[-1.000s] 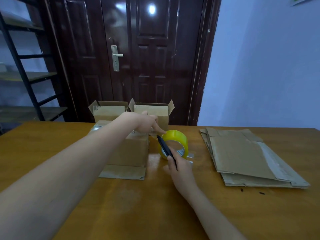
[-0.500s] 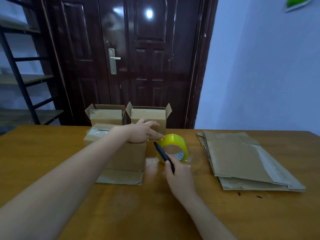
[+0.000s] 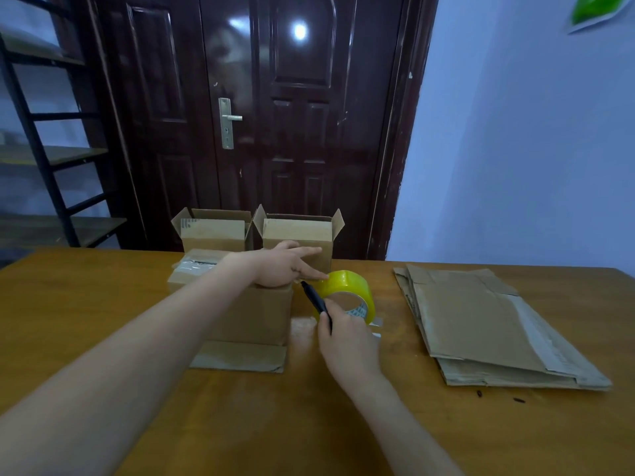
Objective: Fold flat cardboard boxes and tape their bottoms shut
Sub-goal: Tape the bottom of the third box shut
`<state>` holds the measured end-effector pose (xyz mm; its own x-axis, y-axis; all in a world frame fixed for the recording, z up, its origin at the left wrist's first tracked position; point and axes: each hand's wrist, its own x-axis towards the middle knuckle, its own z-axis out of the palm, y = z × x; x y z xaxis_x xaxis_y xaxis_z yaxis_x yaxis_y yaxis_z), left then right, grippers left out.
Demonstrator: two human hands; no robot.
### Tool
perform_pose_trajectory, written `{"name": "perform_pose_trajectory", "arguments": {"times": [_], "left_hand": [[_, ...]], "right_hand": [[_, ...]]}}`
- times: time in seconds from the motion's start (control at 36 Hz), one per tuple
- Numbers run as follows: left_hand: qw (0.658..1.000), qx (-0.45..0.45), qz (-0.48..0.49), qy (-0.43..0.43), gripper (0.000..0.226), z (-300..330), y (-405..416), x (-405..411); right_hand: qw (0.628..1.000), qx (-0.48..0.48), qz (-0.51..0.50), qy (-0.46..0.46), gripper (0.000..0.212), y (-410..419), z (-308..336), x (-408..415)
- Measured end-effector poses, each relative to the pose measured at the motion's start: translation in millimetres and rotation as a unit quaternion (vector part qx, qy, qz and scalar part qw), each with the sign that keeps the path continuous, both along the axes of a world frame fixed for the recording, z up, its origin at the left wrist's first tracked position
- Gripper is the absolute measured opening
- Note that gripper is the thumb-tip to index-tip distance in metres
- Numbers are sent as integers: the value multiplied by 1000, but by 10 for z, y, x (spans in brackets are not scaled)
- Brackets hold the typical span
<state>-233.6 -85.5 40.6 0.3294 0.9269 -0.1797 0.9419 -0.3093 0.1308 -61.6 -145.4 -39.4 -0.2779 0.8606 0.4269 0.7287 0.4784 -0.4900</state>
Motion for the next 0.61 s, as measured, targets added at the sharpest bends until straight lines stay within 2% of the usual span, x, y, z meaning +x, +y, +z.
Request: {"name": "perform_pose_trajectory", "arguments": {"times": [0.22, 0.39, 0.5, 0.56, 0.61], "left_hand": [[1000, -8, 0, -1, 55, 1, -6, -9], [1000, -2, 1, 1, 58, -11, 16, 3], [1000, 1, 0, -16, 57, -23, 28, -30], [1000, 8, -2, -17, 59, -46, 33, -36], [1000, 14, -1, -20, 59, -68, 40, -44]], "right_hand": [[997, 24, -16, -73, 28, 48, 131, -22], [978, -89, 26, -187, 24, 3, -86, -78], [985, -115, 63, -115, 21, -32, 37, 95], [977, -165, 103, -88, 18, -45, 82, 184], [961, -214, 147, -101, 13, -103, 79, 216]]}}
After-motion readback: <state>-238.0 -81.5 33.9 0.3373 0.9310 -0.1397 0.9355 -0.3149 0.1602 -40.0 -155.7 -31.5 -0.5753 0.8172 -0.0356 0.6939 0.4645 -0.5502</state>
